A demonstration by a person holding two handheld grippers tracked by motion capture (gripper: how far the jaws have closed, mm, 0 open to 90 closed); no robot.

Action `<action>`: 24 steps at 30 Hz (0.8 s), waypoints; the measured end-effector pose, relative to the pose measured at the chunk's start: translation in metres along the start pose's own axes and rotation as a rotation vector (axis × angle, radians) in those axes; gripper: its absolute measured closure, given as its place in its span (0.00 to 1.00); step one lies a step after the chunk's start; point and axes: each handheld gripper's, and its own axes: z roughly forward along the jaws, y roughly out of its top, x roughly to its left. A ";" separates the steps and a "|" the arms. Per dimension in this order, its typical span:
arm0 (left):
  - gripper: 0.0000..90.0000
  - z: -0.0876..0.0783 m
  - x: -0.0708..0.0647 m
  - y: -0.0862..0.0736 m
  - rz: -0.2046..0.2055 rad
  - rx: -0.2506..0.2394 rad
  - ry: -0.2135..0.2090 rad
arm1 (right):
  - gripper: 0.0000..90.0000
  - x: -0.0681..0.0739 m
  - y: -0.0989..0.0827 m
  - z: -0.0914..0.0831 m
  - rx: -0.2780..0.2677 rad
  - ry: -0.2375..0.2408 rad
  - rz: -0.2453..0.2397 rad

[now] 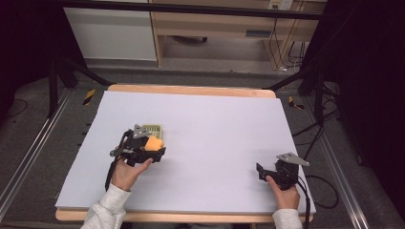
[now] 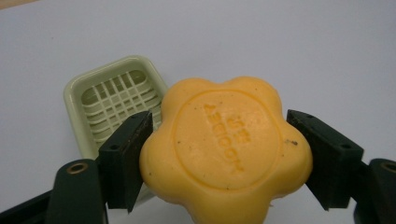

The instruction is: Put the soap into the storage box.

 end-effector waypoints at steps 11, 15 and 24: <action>0.28 -0.002 0.019 0.005 -0.040 -0.017 0.033 | 0.07 0.000 0.000 0.001 0.002 0.000 0.000; 0.28 -0.001 0.024 0.006 -0.048 -0.016 0.040 | 0.07 0.000 0.000 0.001 0.003 -0.002 -0.002; 0.28 0.006 0.032 0.011 -0.054 -0.012 0.055 | 0.07 0.000 0.000 0.001 0.003 -0.002 0.000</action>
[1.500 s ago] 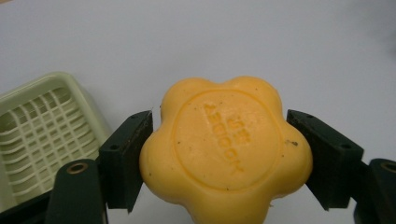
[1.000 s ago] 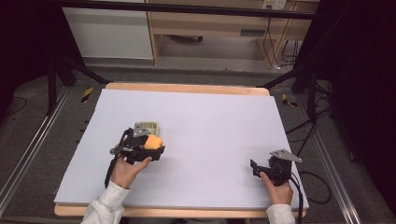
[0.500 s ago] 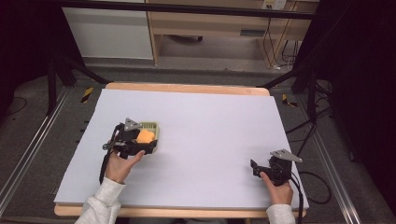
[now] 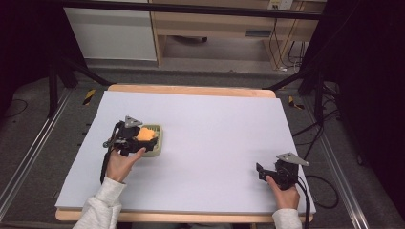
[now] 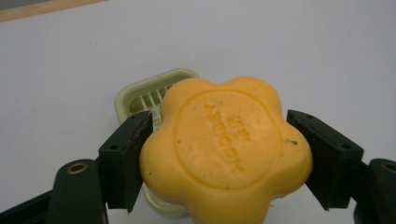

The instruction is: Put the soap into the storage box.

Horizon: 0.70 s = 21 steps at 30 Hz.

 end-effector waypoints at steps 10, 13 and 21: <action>0.28 0.011 0.003 0.005 -0.008 0.004 -0.002 | 0.07 0.000 0.000 0.000 -0.010 -0.007 0.005; 0.28 0.013 0.005 0.006 -0.012 0.006 0.000 | 0.07 0.000 0.000 0.000 -0.019 -0.010 0.006; 0.28 0.022 0.012 0.006 -0.023 0.019 0.003 | 0.07 0.000 0.000 0.000 -0.024 -0.013 0.011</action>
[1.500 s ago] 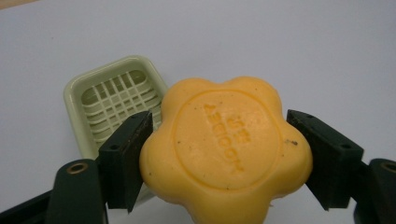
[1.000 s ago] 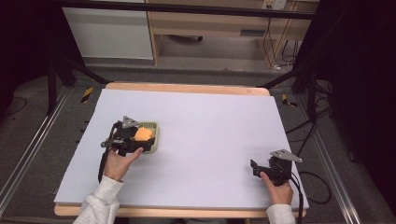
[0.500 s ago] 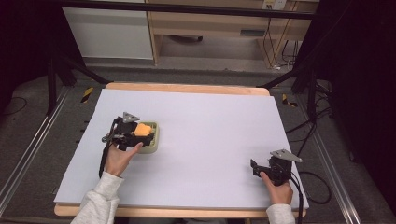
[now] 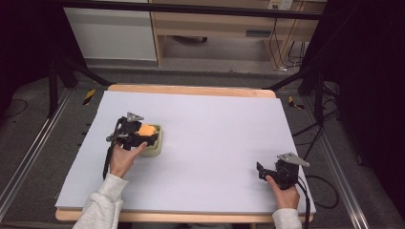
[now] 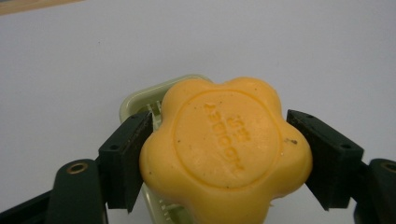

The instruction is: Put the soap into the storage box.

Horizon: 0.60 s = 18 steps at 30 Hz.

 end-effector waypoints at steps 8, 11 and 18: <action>0.28 0.010 0.003 -0.001 -0.002 0.020 0.007 | 0.07 0.001 0.000 0.001 0.007 0.003 0.000; 0.28 0.013 0.003 -0.002 0.001 0.030 0.009 | 0.07 0.001 0.000 0.001 0.010 0.003 -0.001; 0.28 0.020 0.004 -0.004 0.003 0.044 0.013 | 0.07 0.001 0.000 0.001 0.009 0.003 -0.004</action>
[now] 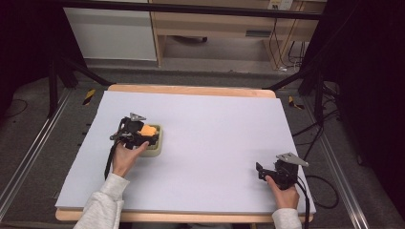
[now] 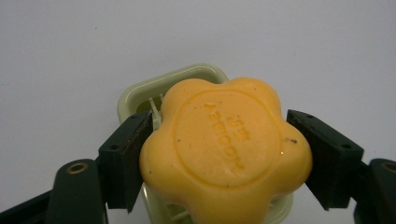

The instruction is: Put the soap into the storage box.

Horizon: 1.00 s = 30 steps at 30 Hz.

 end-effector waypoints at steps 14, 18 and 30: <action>0.28 0.015 0.002 -0.005 0.006 0.038 0.007 | 0.07 0.000 0.000 0.000 -0.002 0.001 -0.001; 0.28 0.018 0.002 -0.006 0.001 0.039 -0.007 | 0.07 0.000 0.000 0.001 -0.003 0.000 -0.002; 0.28 0.019 0.002 -0.007 -0.006 0.033 0.007 | 0.07 0.000 0.001 0.001 -0.005 0.003 -0.003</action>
